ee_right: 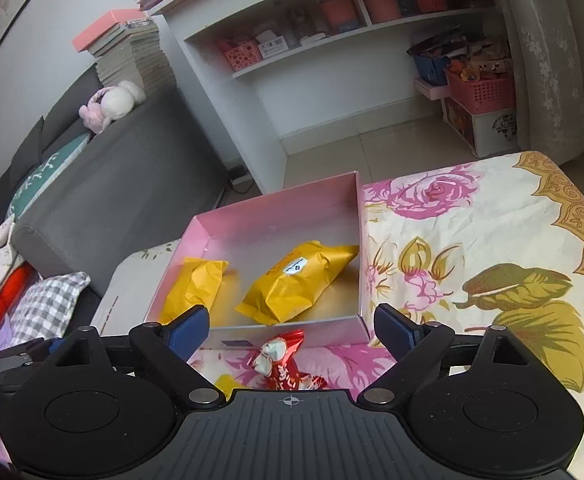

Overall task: Organize snacks
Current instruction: 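Withdraw both tools from the box back over the snack pile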

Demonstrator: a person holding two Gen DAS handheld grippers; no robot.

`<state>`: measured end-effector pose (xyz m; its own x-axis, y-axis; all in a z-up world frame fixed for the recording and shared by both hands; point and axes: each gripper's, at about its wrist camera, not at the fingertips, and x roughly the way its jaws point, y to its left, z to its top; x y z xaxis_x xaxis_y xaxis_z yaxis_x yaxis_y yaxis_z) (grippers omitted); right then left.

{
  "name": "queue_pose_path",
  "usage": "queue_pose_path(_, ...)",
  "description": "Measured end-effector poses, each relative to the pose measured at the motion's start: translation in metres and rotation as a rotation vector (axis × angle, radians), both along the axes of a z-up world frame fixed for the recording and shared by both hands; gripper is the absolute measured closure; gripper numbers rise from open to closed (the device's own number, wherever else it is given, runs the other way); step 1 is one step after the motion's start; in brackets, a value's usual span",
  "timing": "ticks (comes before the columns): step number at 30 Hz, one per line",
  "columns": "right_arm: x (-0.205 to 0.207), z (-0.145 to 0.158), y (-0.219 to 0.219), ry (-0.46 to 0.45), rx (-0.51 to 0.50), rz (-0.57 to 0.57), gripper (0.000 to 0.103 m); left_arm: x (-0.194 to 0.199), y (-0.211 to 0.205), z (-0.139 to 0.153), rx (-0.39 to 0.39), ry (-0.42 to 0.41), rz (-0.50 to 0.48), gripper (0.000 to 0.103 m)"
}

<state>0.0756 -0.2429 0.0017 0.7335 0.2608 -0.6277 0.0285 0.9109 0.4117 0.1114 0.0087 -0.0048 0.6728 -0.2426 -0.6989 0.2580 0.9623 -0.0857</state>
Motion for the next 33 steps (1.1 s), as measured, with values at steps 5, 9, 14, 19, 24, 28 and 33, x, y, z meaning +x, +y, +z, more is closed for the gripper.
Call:
queue_pose_path(5,-0.022,0.000,0.005,-0.008,-0.037,0.029,0.008,-0.018,0.012,-0.004,-0.008,0.017,-0.024,0.000)
queue_pose_path(9,-0.038,-0.004,0.006,-0.010,-0.047,0.045,0.008,-0.031,0.024,-0.008,-0.003,0.012,-0.030,0.000)
queue_pose_path(14,-0.055,-0.013,0.003,-0.009,-0.060,0.027,0.007,-0.049,0.036,-0.016,-0.003,0.010,-0.047,0.000)
queue_pose_path(19,-0.075,-0.030,0.006,-0.017,-0.137,0.044,0.007,-0.069,0.047,-0.029,0.017,0.025,-0.070,0.000)
queue_pose_path(24,-0.086,-0.048,0.014,-0.003,-0.207,0.074,0.007,-0.086,0.056,-0.040,0.027,0.028,-0.115,0.000)
queue_pose_path(28,-0.093,-0.052,0.028,-0.028,-0.259,0.125,0.007,-0.099,0.058,-0.050,0.050,0.038,-0.173,0.000)
queue_pose_path(33,-0.096,-0.054,0.048,-0.068,-0.325,0.206,0.007,-0.107,0.061,-0.059,0.064,0.067,-0.213,0.002)
